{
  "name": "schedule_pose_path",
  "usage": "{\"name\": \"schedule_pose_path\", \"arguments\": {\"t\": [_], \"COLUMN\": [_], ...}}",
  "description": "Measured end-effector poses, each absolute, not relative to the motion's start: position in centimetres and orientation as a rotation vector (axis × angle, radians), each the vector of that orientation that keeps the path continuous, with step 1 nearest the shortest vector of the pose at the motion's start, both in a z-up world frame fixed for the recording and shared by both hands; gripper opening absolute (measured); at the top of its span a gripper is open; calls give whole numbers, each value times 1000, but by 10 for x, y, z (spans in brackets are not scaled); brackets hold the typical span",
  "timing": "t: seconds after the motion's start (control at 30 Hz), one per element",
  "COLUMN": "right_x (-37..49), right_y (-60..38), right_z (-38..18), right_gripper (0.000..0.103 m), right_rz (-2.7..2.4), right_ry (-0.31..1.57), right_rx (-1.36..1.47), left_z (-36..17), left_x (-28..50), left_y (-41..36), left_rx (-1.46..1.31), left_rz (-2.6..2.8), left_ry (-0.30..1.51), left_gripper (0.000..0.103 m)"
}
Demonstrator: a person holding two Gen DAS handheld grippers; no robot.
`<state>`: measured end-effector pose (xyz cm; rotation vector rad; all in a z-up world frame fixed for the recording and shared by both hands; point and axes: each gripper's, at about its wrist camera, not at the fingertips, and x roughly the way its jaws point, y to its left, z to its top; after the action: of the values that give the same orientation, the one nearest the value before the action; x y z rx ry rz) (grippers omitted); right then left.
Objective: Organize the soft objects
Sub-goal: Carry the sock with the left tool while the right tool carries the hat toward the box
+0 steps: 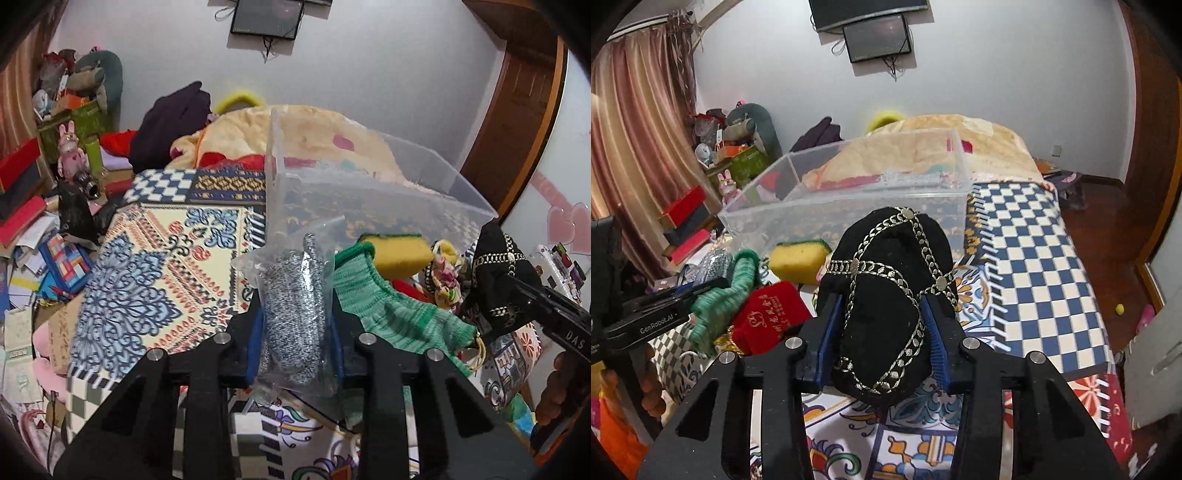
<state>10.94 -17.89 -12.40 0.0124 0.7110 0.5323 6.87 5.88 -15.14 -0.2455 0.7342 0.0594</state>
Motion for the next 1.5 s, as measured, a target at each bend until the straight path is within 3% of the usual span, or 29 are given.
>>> {"name": "schedule_pose_path", "arguments": {"t": [0.13,0.27,0.43,0.47,0.57,0.77,0.83,0.87,0.93,1.0,1.07,1.5], "right_x": [103,102,105,106,100,91,90,90,87,87,86,93], "right_y": [-185,-185,-187,-187,-191,-193,-196,-199,-204,-210,-217,-208], "right_z": [-109,-98,-105,-107,-114,-149,-161,-164,-167,-163,-157,-78], "right_gripper": [35,17,19,28,69,73,67,54,44,25,18,16], "right_rz": [521,529,513,516,497,478,472,473,460,455,449,468], "right_ry": [652,607,641,660,674,764,802,812,802,794,778,528], "right_rx": [9,-8,-25,-20,-30,-123,-126,-121,-113,-94,-73,-42], "left_z": [-129,-106,-87,-85,-84,-86,-86,-86,-86,-85,-82,-56], "left_x": [57,52,48,47,45,44,44,44,44,45,45,63], "left_y": [58,57,50,48,41,36,36,35,35,35,34,29], "left_rx": [-221,-210,-178,-174,-150,-142,-143,-144,-142,-141,-140,-108], "left_rz": [69,57,38,33,23,17,15,15,18,21,22,13], "left_ry": [672,606,553,551,549,559,561,560,557,553,547,469], "left_gripper": [30,30,30,30,30,30,30,30,30,30,30,30]}}
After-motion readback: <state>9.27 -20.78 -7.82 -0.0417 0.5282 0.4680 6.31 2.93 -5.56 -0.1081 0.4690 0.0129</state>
